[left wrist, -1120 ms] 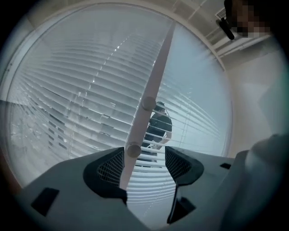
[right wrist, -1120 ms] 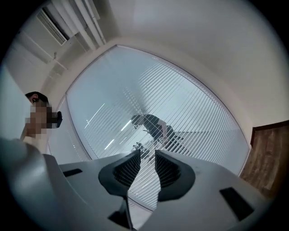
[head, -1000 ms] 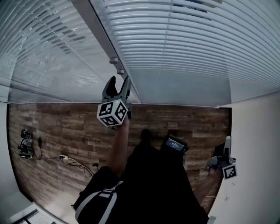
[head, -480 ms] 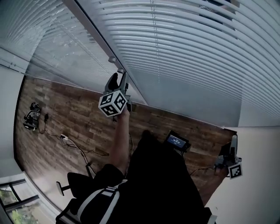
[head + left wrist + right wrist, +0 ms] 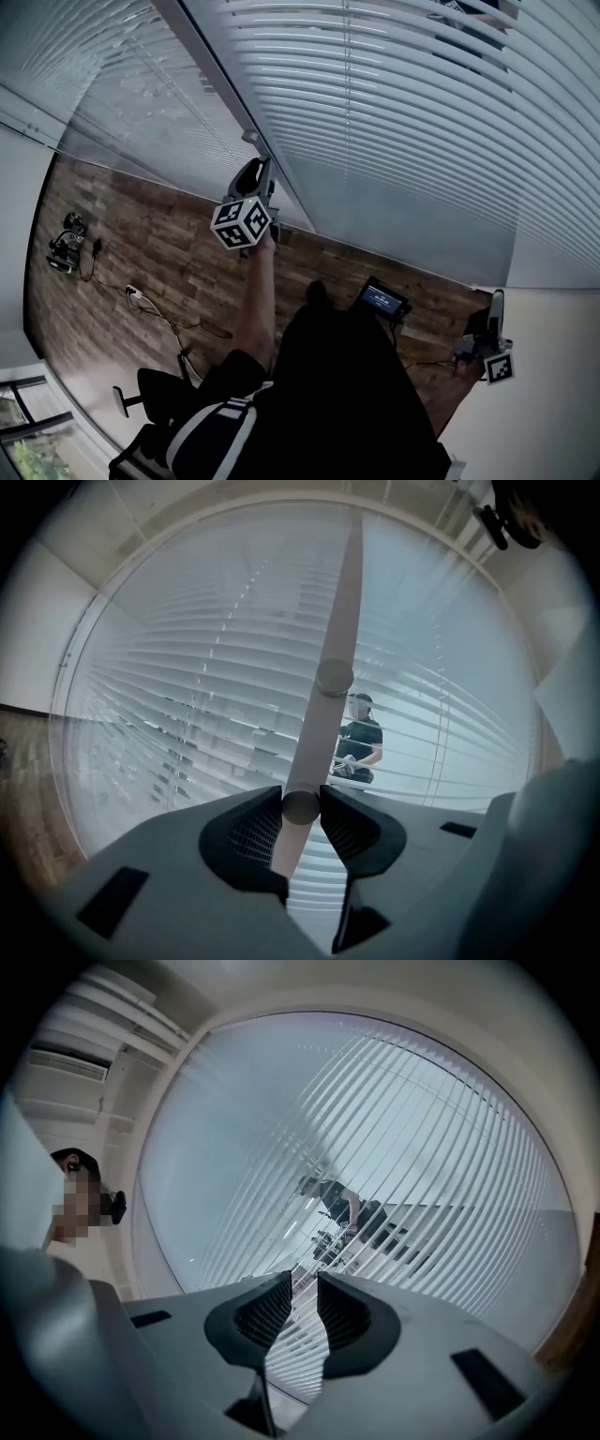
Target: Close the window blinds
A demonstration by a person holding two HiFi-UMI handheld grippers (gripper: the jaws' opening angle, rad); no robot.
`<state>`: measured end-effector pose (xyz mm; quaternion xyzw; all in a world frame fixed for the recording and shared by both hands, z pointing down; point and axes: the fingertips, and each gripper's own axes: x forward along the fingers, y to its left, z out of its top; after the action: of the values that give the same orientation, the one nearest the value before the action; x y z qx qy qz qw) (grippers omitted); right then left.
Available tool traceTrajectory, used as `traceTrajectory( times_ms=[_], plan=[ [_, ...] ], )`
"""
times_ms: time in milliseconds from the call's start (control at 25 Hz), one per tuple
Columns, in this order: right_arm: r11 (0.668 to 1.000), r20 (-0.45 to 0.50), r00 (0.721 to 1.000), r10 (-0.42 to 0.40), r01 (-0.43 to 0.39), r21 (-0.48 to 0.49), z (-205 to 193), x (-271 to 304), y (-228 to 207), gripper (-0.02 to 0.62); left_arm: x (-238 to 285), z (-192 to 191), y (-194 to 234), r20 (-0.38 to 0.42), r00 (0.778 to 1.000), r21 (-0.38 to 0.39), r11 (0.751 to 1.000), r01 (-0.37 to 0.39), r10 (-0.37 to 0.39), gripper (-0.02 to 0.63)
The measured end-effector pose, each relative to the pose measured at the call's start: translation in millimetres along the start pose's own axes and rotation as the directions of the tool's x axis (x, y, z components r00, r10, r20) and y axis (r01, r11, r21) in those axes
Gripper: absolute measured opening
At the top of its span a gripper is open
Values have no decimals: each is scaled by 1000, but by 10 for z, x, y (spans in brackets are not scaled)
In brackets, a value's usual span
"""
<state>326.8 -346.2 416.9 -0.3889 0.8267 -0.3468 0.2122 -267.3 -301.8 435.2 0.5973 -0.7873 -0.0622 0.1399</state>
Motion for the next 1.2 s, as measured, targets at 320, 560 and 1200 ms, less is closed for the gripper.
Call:
traceTrajectory(
  times_ms=[320, 560, 1200],
  plan=[
    [1000, -7, 1000, -2, 2, -8, -56, 76, 58, 86, -14, -24, -58, -15, 1000, 179, 984, -5, 8, 135],
    [1000, -3, 1000, 2, -2, 3, -69, 56, 97, 85, -3, -47, -88, -68, 993, 478, 876, -56, 101, 135],
    [1000, 10, 1000, 10, -10, -3, -75, 47, 154, 84, -56, -96, -68, -35, 998, 239, 970, -36, 46, 221]
  ],
)
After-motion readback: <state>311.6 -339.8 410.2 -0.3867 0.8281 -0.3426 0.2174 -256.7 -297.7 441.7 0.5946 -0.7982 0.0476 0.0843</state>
